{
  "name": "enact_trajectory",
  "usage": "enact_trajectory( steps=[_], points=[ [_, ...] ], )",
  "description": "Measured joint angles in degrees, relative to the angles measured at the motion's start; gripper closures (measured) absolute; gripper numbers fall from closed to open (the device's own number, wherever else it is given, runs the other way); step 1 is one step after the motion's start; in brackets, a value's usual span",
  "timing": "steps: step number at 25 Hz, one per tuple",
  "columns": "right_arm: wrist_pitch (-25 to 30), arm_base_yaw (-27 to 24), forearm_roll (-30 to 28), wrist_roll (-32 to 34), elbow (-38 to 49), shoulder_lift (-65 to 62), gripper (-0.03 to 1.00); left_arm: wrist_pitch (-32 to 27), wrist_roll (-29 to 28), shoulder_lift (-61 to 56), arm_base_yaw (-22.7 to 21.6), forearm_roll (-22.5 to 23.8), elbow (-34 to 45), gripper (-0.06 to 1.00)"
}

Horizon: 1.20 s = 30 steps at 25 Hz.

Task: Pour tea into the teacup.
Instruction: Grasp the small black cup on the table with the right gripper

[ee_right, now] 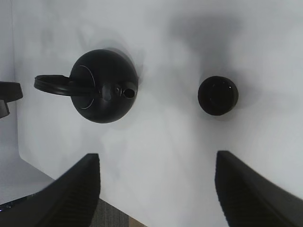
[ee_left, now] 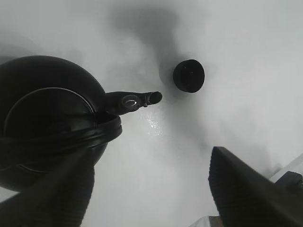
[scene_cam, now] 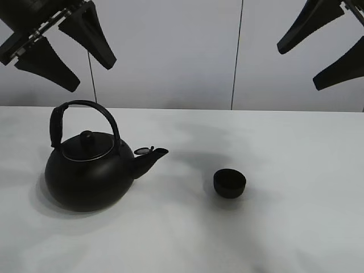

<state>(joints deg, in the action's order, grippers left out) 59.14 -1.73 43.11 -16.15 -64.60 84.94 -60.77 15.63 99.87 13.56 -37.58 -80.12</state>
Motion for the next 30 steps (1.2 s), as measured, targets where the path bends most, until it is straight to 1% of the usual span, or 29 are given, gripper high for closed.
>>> enact_trajectory(
  steps=[6, 9, 11, 13, 14, 17, 20, 22, 25, 30],
  points=[
    [0.19, 0.0, 0.0, -0.13, -0.03, 0.0, 0.49, 0.1, 0.0, 0.0, 0.0, 0.0, 0.0, 0.44],
    [2.24, 0.0, -0.41, -1.36, -1.4, 0.0, 0.49, 0.11, 0.0, 0.0, 0.0, 0.0, 0.0, 0.44],
    [3.11, 1.13, -2.35, -1.75, -3.4, 0.0, 0.49, 0.16, 0.05, 0.0, 0.0, 0.0, 0.0, 0.44],
    [3.23, 4.66, -6.84, -1.5, -5.97, 0.0, 0.49, 0.16, 0.05, 0.0, 0.0, 0.0, 0.0, 0.44],
    [3.14, 6.98, -10.5, -0.68, -7.44, 0.0, 0.49, 0.16, 0.05, 0.0, 0.0, 0.0, 0.0, 0.44],
    [1.89, 17.45, -23.99, 3.0, -10.63, 0.0, 0.48, 0.16, 0.05, 0.0, 0.0, 0.0, 0.0, 0.44],
    [0.42, 25.95, -36.51, 7.92, -11.46, 0.06, 0.4, 0.16, 0.05, 0.0, 0.0, 0.0, 0.0, 0.44],
    [0.23, 28.99, -41.3, 11.61, -11.53, 0.59, 0.37, 0.16, 0.05, 0.0, 0.0, 0.0, 0.0, 0.44],
    [0.43, 29.97, -43.59, 15.47, -11.53, 3.23, 0.36, 0.16, 0.05, 0.0, 0.0, 0.0, 0.0, 0.44],
    [-0.18, 29.97, -43.46, 17.2, -11.53, 10.96, 0.36, 0.16, 0.11, 0.0, 0.0, 0.0, 0.0, 0.44]
  ],
)
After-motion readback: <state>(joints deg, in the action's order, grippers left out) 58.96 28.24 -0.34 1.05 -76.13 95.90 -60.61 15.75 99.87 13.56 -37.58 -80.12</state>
